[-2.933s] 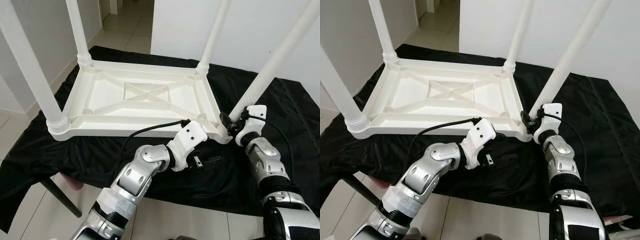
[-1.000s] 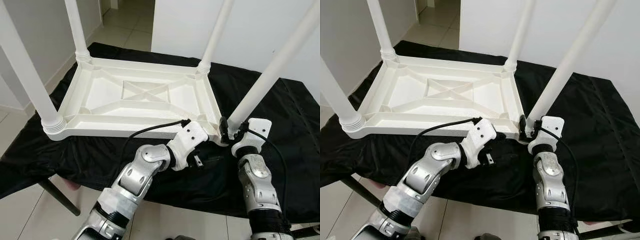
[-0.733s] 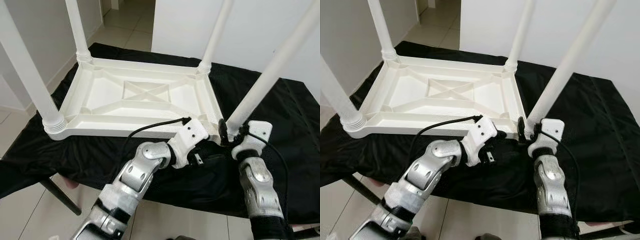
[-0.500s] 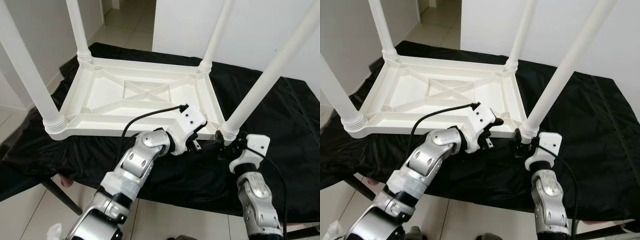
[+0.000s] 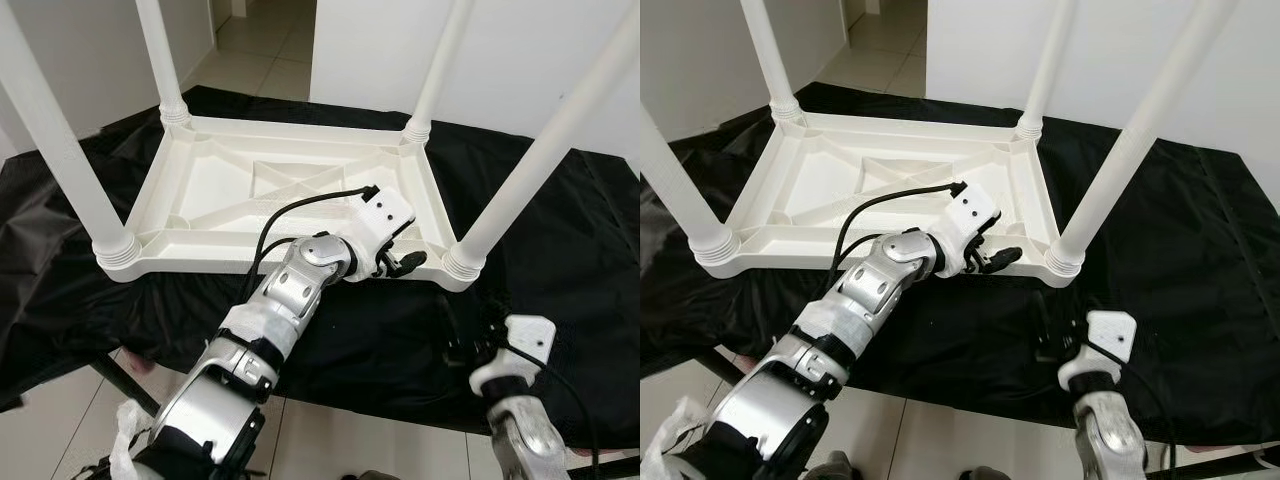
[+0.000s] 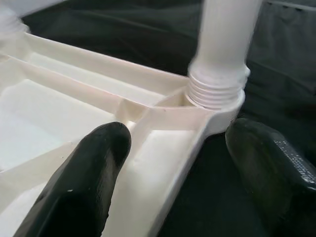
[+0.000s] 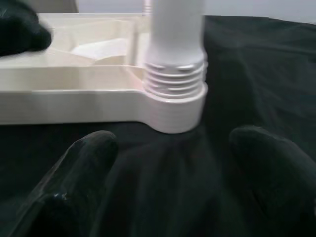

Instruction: Building children table

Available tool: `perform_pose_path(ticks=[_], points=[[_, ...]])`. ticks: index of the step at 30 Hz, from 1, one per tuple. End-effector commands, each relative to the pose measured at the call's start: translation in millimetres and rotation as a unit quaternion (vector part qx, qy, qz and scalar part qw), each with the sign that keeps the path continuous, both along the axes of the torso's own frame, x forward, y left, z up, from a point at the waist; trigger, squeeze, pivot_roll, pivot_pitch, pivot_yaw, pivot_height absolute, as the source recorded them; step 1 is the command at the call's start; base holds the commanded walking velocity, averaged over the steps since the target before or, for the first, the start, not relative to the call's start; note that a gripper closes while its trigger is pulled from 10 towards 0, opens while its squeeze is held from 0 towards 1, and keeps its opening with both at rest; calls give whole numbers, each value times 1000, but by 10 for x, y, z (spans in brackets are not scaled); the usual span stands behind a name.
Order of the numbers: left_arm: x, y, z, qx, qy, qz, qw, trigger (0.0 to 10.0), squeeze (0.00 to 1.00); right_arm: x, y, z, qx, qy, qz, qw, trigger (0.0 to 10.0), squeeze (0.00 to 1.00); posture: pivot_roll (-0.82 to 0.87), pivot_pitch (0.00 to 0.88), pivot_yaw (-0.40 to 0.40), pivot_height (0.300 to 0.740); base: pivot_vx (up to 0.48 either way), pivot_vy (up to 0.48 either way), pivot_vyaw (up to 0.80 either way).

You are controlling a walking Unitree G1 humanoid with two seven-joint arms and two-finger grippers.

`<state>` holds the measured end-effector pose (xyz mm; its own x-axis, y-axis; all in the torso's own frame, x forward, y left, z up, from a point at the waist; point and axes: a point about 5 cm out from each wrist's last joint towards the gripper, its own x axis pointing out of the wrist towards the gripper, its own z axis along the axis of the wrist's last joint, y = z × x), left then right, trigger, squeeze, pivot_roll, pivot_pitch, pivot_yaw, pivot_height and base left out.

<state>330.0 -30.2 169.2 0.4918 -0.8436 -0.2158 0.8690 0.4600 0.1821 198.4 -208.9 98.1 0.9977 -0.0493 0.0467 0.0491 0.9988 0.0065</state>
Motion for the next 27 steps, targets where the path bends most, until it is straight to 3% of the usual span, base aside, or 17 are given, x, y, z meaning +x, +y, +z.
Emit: perform_pose_path(ticks=[1, 4, 12, 27], points=[[12, -21, -36, 14, -11, 19, 1000, 10000, 0, -21, -47, 41, -3, -8, -9, 1000, 10000, 0, -27, 20, -13, 740, 0, 0, 0], [-56, -70, -170, 39, 11, -18, 999, 10000, 0, -33, -83, 64, -10, -10, -18, 1000, 10000, 0, -30, 20, -8, 740, 0, 0, 0], [-103, -102, -346, 78, 32, -53, 995, 10000, 0, -68, -117, 90, -18, -10, -25, 999, 10000, 0, -57, 21, 9, 740, 0, 0, 0], [-17, -183, -397, 112, 7, -19, 994, 10000, 0, -108, -183, 108, -32, -8, -39, 999, 10000, 0, -74, 23, 26, 740, 0, 0, 0]])
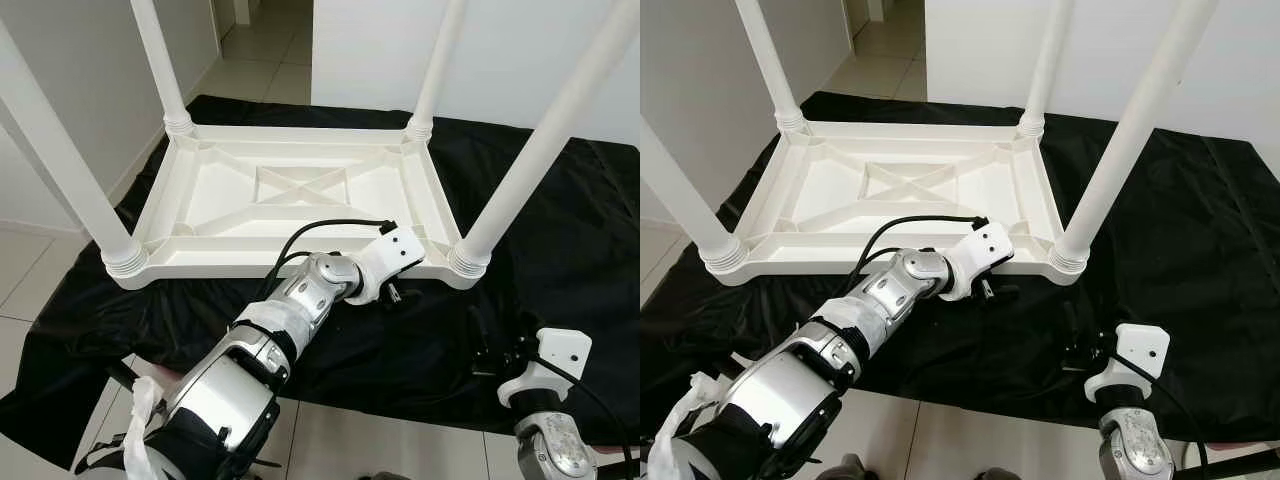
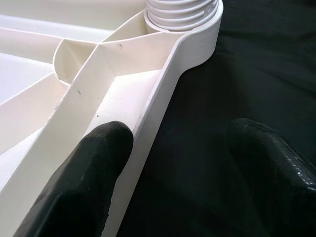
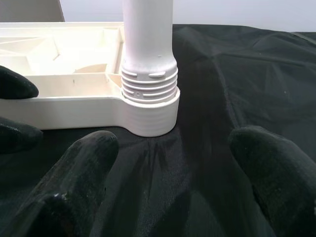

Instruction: Building children table

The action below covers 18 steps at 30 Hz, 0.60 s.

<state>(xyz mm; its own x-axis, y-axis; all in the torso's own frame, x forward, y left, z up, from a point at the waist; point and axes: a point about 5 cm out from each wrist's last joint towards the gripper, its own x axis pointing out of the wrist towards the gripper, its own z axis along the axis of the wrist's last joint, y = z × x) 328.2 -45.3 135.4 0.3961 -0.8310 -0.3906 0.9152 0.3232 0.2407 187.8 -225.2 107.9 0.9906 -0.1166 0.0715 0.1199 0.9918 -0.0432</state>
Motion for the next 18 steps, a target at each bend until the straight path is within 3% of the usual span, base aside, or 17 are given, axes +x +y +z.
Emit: perform_pose_path(ticks=[1, 6, 14, 15, 16, 18], points=[[1, -32, -59, 14, -8, 33, 999, 10000, 0, -1, -21, 9, -6, 2, -4, 1000, 10000, 0, -74, 23, 26, 740, 0, 0, 0], [64, -97, 9, 11, -25, 68, 997, 10000, 0, 16, -14, 17, -9, 2, -2, 1000, 10000, 0, -80, 26, 32, 740, 0, 0, 0], [45, -101, -69, 35, -21, 60, 997, 10000, 0, 1, -13, 10, -10, 4, -5, 1000, 10000, 0, -83, 29, 35, 740, 0, 0, 0], [17, -110, -94, 37, -11, 43, 998, 4784, 0, -5, -16, 5, -12, 6, -6, 1000, 10000, 0, -84, 30, 36, 740, 0, 0, 0], [-18, -125, -102, 36, -10, 15, 999, 1608, 0, -11, -22, 0, -12, 7, -6, 1000, 10000, 0, -84, 30, 36, 740, 0, 0, 0], [-44, -136, -106, 35, -9, -5, 999, 1608, 0, -15, -25, -4, -13, 8, -7, 1000, 10000, 0, -84, 31, 36, 740, 0, 0, 0]])
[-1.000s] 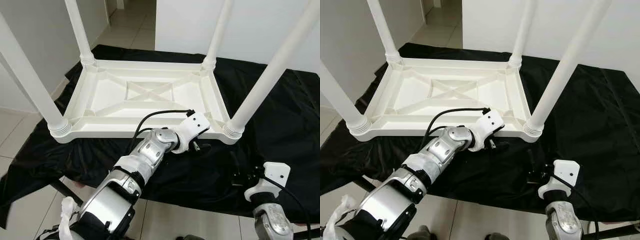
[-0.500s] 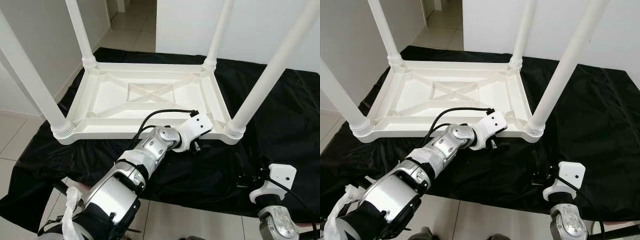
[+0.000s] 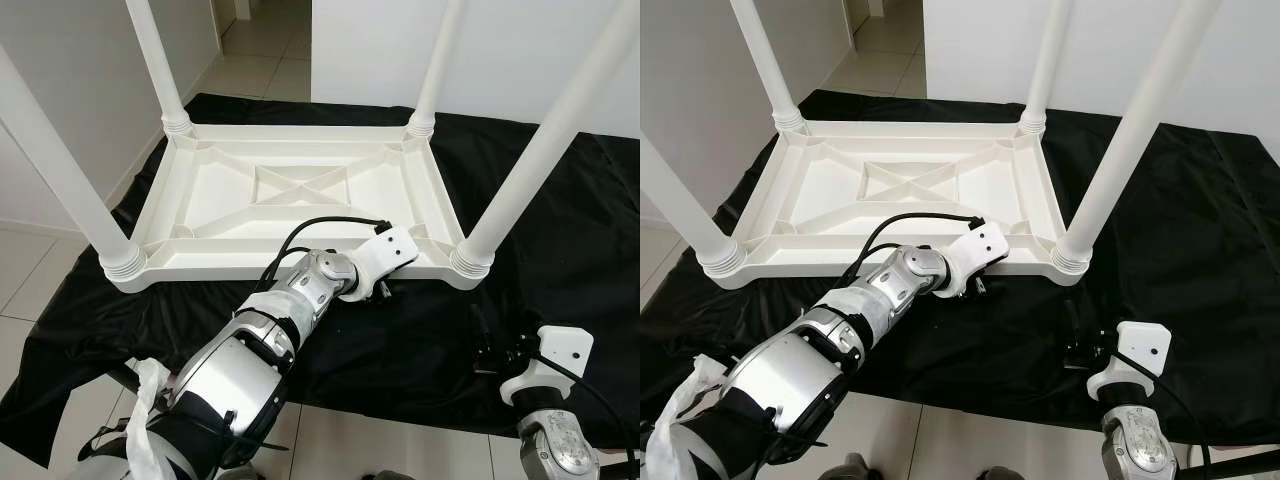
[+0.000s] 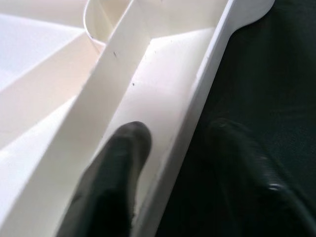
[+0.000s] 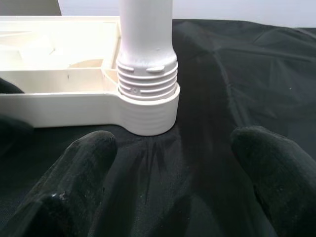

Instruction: Building children table

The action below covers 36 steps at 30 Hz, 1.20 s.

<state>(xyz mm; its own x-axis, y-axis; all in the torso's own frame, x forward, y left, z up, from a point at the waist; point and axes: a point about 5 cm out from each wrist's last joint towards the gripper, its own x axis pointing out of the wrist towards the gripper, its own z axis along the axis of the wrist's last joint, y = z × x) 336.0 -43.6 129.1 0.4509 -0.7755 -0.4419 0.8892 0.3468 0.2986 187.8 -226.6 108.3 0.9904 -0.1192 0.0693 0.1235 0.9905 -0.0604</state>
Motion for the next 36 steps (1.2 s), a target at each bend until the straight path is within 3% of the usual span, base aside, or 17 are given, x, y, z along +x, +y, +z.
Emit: perform_pose_path(ticks=[1, 2, 3, 7, 9, 10, 15, 16, 18, 19, 24, 28, 34, 35, 36], points=[[-136, -160, -46, -6, 9, -42, 999, 1608, 0, -18, -13, -9, -4, 6, -5, 1000, 10000, 0, -84, 31, 36, 740, 0, 0, 0], [-136, -160, -46, -6, 9, -42, 999, 1608, 0, -18, -13, -9, -4, 6, -5, 1000, 10000, 0, -84, 31, 36, 740, 0, 0, 0], [-165, -149, -57, -7, 18, -67, 998, 0, 0, -23, -19, -13, -5, 7, -6, 1000, 10000, 0, -84, 32, 37, 740, 0, 0, 0], [-229, -92, -95, -7, 37, -125, 991, 0, 0, -37, -26, -20, -7, 10, -6, 1000, 10000, 0, -80, 36, 35, 740, 0, 0, 0], [-229, -92, -95, -7, 37, -125, 991, 0, 0, -37, -26, -20, -7, 10, -6, 1000, 10000, 0, -80, 36, 35, 740, 0, 0, 0], [-267, -44, -119, -6, 43, -156, 987, 0, 0, -45, -25, -34, -7, 15, -3, 1000, 10000, 0, -77, 40, 32, 740, 0, 0, 0], [-296, -3, -136, -4, 44, -177, 983, 0, 0, -56, -23, -44, -8, 18, 0, 1000, 10000, 0, -76, 43, 30, 740, 0, 0, 0], [-355, 112, -178, 1, 41, -211, 977, 0, 0, -86, 8, -80, -9, 32, 25, 999, 10000, 0, -74, 47, 29, 740, 0, 0, 0], [-355, 112, -178, 1, 41, -211, 977, 0, 0, -86, 8, -80, -9, 32, 25, 999, 10000, 0, -74, 47, 29, 740, 0, 0, 0], [-519, 373, -272, 20, 29, -274, 961, 0, 0, -154, 57, -140, -11, 56, 63, 996, 10000, 0, -74, 53, 26, 740, 0, 0, 0], [-580, 467, -306, 27, 29, -291, 956, 0, 0, -175, 70, -153, -10, 62, 73, 995, 10000, 0, -74, 54, 25, 740, 0, 0, 0], [-626, 688, -357, 52, 29, -302, 951, 0, 0, -196, 100, -157, -7, 66, 91, 994, 10000, 0, -69, 58, 18, 740, 0, 0, 0], [-629, 724, -356, 53, 27, -298, 953, 0, 0, -203, 113, -157, -7, 68, 100, 993, 10000, 0, -67, 59, 16, 740, 0, 0, 0], [-625, 739, -337, 49, 24, -289, 956, 10000, 0, -208, 124, -154, -7, 69, 109, 992, 10000, 0, -63, 60, 13, 740, 0, 0, 0], [-613, 724, -290, 29, 37, -271, 961, 10000, 1000, -216, 129, -149, -9, 70, 118, 991, 10000, 0, -60, 61, 6, 740, 0, 0, 0]])
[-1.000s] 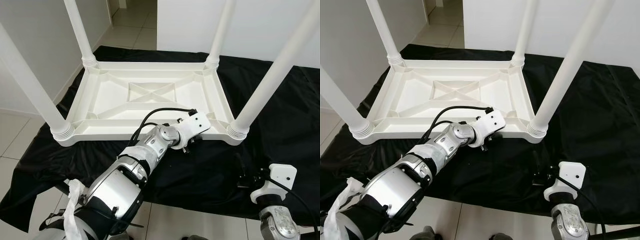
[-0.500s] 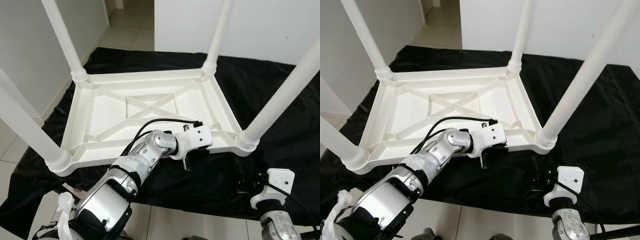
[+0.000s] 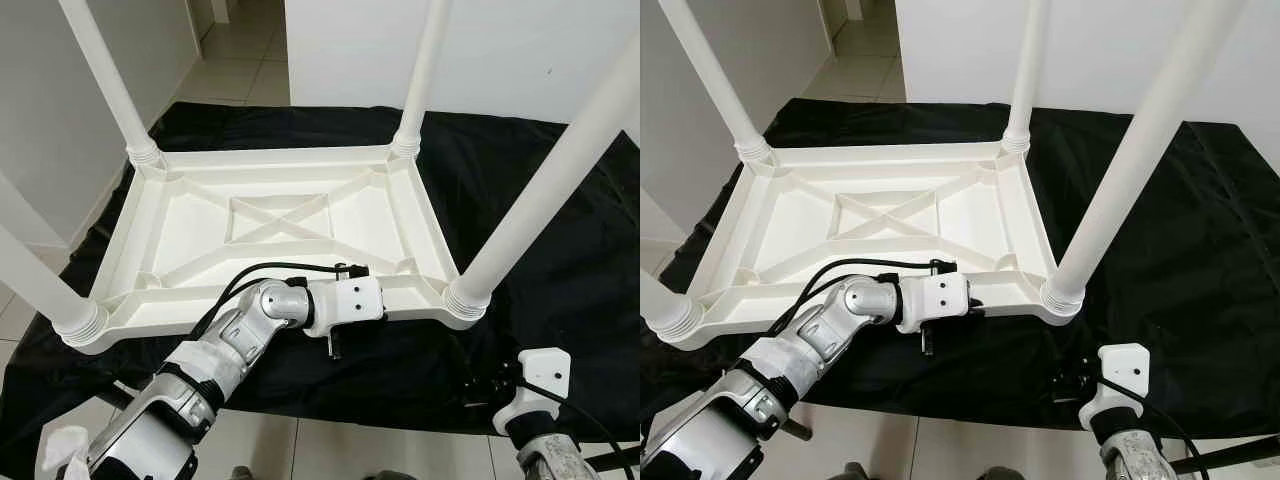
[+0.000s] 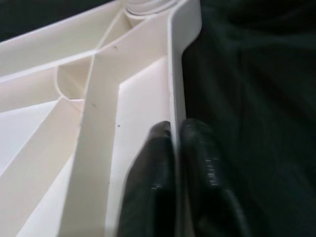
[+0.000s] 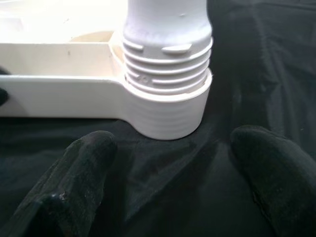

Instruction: Building children table

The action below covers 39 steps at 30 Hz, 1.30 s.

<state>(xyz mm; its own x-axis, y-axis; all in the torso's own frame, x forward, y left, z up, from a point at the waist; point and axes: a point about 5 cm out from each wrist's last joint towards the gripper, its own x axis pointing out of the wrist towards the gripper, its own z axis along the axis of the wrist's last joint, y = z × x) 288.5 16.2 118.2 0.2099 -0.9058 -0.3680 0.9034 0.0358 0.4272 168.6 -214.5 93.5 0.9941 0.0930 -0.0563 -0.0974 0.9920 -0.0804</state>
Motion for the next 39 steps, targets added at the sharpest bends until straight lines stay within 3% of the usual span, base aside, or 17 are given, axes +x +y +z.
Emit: perform_pose_path(ticks=[1, 3, 7, 8, 9, 10, 14, 16, 17, 23, 34, 39], points=[[-129, 107, -125, 46, 112, -81, 989, 10000, 1000, -31, 12, 6, 4, 8, 22, 1000, 10000, 0, -58, 61, 3, 740, 0, 0, 0], [-154, 97, -21, 12, 122, -68, 990, 10000, 1000, -45, 11, 11, 9, 13, 35, 999, 10000, 0, -55, 61, -1, 740, 0, 0, 0], [-185, 101, 37, -5, 117, -65, 991, 10000, 1000, -52, 7, 9, 11, 17, 40, 999, 10000, 0, -55, 61, -1, 740, 0, 0, 0], [-200, 100, 108, -29, 104, -55, 993, 10000, 1000, -63, 2, 3, 14, 21, 47, 999, 10000, 1000, -46, 58, -10, 740, 0, 0, 0], [-203, 101, 164, -50, 100, -46, 993, 10000, 0, -64, -4, 12, 18, 19, 50, 998, 10000, 1000, -41, 57, -14, 740, 0, 0, 0], [-204, 105, 228, -72, 93, -39, 992, 10000, 0, -64, -10, 24, 22, 17, 53, 998, 10000, 1000, -41, 57, -14, 740, 0, 0, 0], [-204, 109, 266, -85, 89, -35, 992, 10000, 0, -62, -14, 33, 23, 15, 55, 998, 10000, 1000, -41, 57, -14, 740, 0, 0, 0], [-198, 130, 398, -130, 99, -9, 987, 10000, 0, -48, -66, 108, 7, 1, 55, 998, 10000, 1000, -29, 49, -25, 740, 0, 0, 0], [-199, 135, 454, -147, 105, 5, 983, 10000, 0, -39, -89, 145, 4, -5, 59, 998, 10000, 0, -25, 46, -30, 740, 0, 0, 0], [-203, 145, 627, -190, 119, 32, 974, 10000, 0, 46, -226, 281, -17, -29, 55, 998, 10000, 0, -12, 35, -41, 740, 0, 0, 0], [-288, 111, 645, -193, 116, 37, 974, 10000, 0, 191, -314, 356, -41, -45, 60, 996, 10000, 0, -2, 19, -43, 740, 0, 0, 0], [-292, 54, 598, -181, 117, 59, 975, 10000, 0, 376, -292, 368, -50, -52, 76, 994, 10000, 0, 7, 13, -42, 740, 0, 0, 0]])
